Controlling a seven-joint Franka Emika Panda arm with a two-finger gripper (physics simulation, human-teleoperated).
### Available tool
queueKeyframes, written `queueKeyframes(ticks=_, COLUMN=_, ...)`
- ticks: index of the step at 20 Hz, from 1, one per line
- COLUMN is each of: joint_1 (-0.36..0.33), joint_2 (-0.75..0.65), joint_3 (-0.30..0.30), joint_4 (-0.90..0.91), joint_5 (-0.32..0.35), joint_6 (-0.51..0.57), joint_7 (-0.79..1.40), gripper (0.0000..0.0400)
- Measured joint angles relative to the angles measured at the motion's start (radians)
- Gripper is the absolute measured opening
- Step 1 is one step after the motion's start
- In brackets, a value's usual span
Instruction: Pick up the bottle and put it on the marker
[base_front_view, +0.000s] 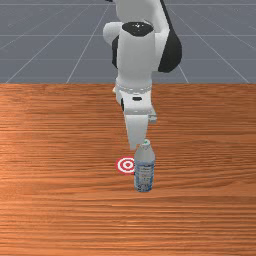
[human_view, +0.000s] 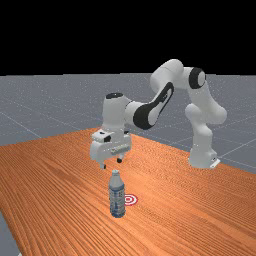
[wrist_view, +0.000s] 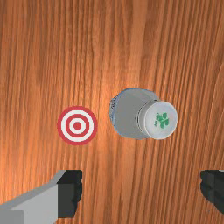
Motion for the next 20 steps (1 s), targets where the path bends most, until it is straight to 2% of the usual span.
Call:
queueKeyframes(ticks=5, joint_1=0.054, joint_2=0.008, joint_3=0.005, joint_4=0.014, joint_5=-0.006, joint_6=-0.01, joint_7=0.089, gripper=0.04)
queueKeyframes(ticks=7, joint_1=0.059, joint_2=0.044, joint_3=0.004, joint_4=0.071, joint_5=0.0, joint_6=-0.072, joint_7=0.108, gripper=0.04)
queueKeyframes(ticks=10, joint_1=0.059, joint_2=0.07, joint_3=0.004, joint_4=0.077, joint_5=0.0, joint_6=-0.063, joint_7=0.108, gripper=0.04)
queueKeyframes(ticks=11, joint_1=0.063, joint_2=0.04, joint_3=-0.002, joint_4=0.007, joint_5=-0.003, joint_6=0.015, joint_7=0.132, gripper=0.04)
queueKeyframes(ticks=13, joint_1=0.062, joint_2=0.02, joint_3=-0.001, joint_4=-0.036, joint_5=-0.008, joint_6=0.063, joint_7=0.121, gripper=0.04)
queueKeyframes(ticks=16, joint_1=0.062, joint_2=0.018, joint_3=0.0, joint_4=-0.036, joint_5=-0.008, joint_6=0.058, joint_7=0.12, gripper=0.04)
queueKeyframes(ticks=18, joint_1=0.061, joint_2=0.032, joint_3=0.001, joint_4=-0.004, joint_5=-0.005, joint_6=0.014, joint_7=0.117, gripper=0.04)
queueKeyframes(ticks=19, joint_1=0.06, joint_2=0.028, joint_3=0.002, joint_4=-0.013, joint_5=-0.007, joint_6=0.029, joint_7=0.109, gripper=0.0245)
queueKeyframes(ticks=20, joint_1=0.061, joint_2=0.035, joint_3=0.002, joint_4=0.002, joint_5=-0.005, joint_6=0.009, joint_7=0.115, gripper=0.0172)
